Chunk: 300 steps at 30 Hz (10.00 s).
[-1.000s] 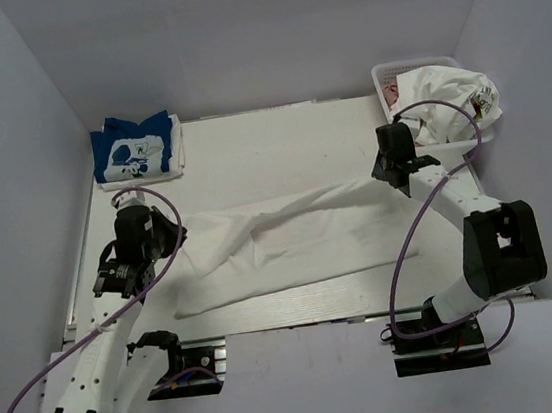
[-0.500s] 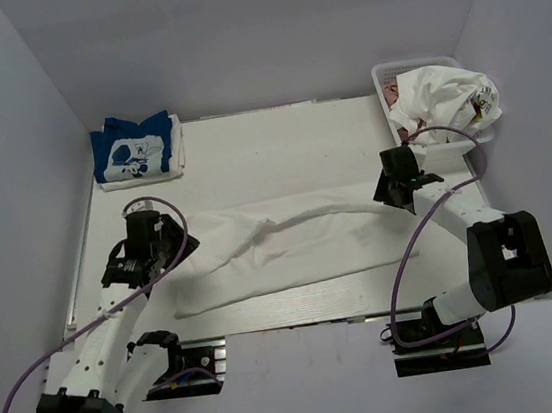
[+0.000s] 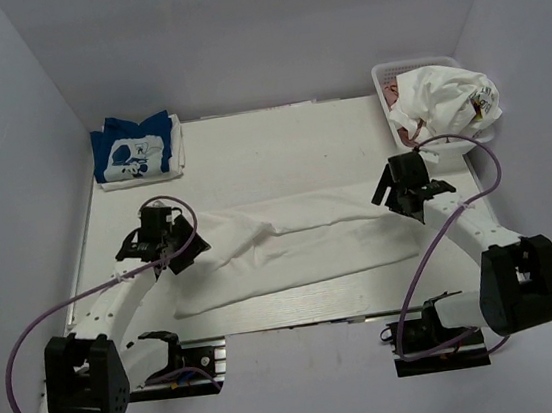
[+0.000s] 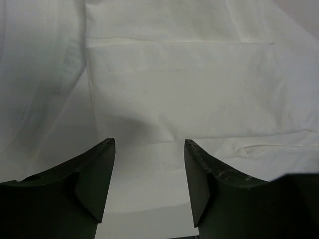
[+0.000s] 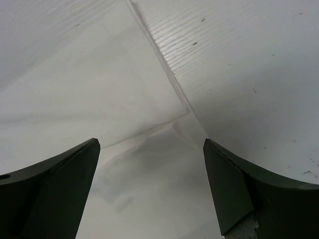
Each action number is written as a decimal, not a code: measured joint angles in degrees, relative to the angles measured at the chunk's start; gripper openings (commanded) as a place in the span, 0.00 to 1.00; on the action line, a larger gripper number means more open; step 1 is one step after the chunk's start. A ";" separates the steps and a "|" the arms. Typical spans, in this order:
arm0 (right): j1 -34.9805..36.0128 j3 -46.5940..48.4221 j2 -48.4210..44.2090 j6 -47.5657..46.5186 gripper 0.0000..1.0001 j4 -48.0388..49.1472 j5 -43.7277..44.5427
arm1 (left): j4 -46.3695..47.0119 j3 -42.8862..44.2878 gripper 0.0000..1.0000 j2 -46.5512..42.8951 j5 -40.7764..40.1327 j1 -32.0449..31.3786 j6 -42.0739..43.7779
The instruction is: Fold and stack the t-shirts
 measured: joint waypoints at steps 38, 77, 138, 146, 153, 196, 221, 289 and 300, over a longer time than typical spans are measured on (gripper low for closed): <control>30.23 32.22 45.27 -15.76 0.90 32.52 -55.01 | -0.07 -0.26 0.94 8.79 0.35 -0.07 -1.33; 38.40 11.08 33.31 -25.92 0.90 43.54 -61.07 | 3.45 9.22 1.00 22.14 -3.85 0.39 -0.70; 64.72 10.01 21.49 -36.15 0.71 18.08 -12.96 | 4.72 6.32 1.00 20.15 -3.02 0.02 -0.50; 65.90 -0.15 10.10 -34.21 0.90 19.71 -15.54 | 4.35 6.32 1.00 19.91 -3.26 0.02 -0.48; 64.22 0.11 5.97 -27.50 0.90 23.52 -8.81 | 1.18 6.43 1.00 15.17 -2.80 -0.09 -0.48; 46.14 3.02 15.93 -14.49 0.90 10.67 -33.53 | 6.97 101.39 1.00 91.30 3.61 -10.19 6.69; 49.53 -0.07 -7.82 -12.81 0.90 12.13 -27.61 | 8.28 93.98 1.00 79.82 0.74 -10.47 7.76; 45.24 0.04 -1.22 4.79 0.00 -0.44 -9.33 | 0.81 -1.20 0.00 3.85 10.99 -19.39 -8.09; 35.41 20.20 17.05 -0.87 0.00 -2.97 -1.68 | -3.78 21.88 0.00 20.57 -2.47 -17.59 -8.63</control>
